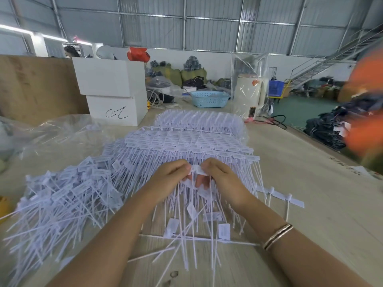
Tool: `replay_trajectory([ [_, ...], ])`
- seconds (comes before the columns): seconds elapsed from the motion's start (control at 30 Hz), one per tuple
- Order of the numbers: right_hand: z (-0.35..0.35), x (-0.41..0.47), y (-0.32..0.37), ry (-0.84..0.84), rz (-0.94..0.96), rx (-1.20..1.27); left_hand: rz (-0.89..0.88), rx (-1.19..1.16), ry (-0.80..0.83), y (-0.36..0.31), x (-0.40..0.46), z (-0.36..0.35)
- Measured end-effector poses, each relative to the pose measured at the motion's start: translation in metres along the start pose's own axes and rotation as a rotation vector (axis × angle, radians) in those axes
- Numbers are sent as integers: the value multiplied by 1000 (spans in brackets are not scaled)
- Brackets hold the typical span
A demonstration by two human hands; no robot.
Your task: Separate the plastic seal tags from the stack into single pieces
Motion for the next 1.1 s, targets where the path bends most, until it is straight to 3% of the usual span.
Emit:
replay_trajectory([
  [0.13,-8,1,-3,86,-37,-94,-27,7,10,-1,2,-3],
  [0.33,0,1,7,-29,146,-18,48,-70,-76,6,1,-5],
  [0.5,10,-5,14,-128,250,63,161,-362,-372,12,-3,13],
  [0.57,16,-6,12,-124,217,68,110,-336,-360,6,-3,21],
  [0.73,7,5,-10,-175,127,-716,34,-232,-210,-17,8,16],
  [0.83,11,3,-4,-225,116,-529,-96,-179,-126,-20,6,11],
  [0.9,9,1,-1,-224,108,-325,-95,-129,-48,-14,3,4],
  [0.97,2,1,0,-223,92,-320,-69,-128,-6,-8,3,-4],
  [1.1,1,2,-1,-183,64,-176,-11,-141,-74,-1,-3,0],
])
Point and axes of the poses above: each hand's wrist, its own x-axis towards the middle knuckle, its own z-axis out of the back of the hand, y = z × x, the point moved 7 cm from there along x, towards the middle knuckle, and after that the axes turned 14 degrees about -z, right-handed, at the moved point
